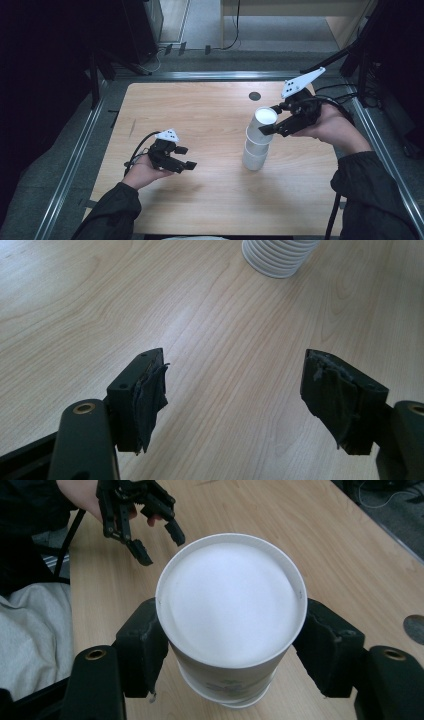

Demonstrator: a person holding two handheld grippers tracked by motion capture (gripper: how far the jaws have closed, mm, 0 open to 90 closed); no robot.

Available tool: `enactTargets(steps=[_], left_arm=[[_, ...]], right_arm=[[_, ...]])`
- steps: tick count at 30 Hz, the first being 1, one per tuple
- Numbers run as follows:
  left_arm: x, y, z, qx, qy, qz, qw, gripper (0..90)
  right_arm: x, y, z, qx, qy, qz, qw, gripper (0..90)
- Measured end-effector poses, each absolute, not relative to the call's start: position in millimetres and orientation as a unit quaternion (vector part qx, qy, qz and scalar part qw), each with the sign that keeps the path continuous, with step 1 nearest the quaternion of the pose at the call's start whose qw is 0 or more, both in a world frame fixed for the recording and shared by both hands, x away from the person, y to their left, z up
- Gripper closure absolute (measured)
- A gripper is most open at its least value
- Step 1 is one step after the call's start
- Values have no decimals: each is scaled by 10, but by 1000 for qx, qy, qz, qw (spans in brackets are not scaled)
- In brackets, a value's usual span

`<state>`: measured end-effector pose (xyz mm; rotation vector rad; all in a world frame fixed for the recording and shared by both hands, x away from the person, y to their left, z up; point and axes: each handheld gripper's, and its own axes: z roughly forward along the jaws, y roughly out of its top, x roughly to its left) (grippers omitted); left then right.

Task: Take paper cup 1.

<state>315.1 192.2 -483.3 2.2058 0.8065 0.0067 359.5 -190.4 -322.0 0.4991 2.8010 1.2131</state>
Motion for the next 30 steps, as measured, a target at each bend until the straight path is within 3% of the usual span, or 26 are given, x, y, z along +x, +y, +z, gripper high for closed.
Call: enactTargets(steps=[12, 20, 30], left_arm=[[3148, 1928, -4832, 866, 317, 3, 387, 267], [3141, 1920, -4826, 867, 314, 3, 387, 267], [3140, 1944, -4808, 865, 311, 3, 394, 267]], right_arm=[[3289, -1875, -2743, 128, 897, 422, 22, 345], [3106, -1755, -2860, 107, 901, 420, 11, 345], [3005, -1637, -3297, 97, 900, 425, -14, 347]])
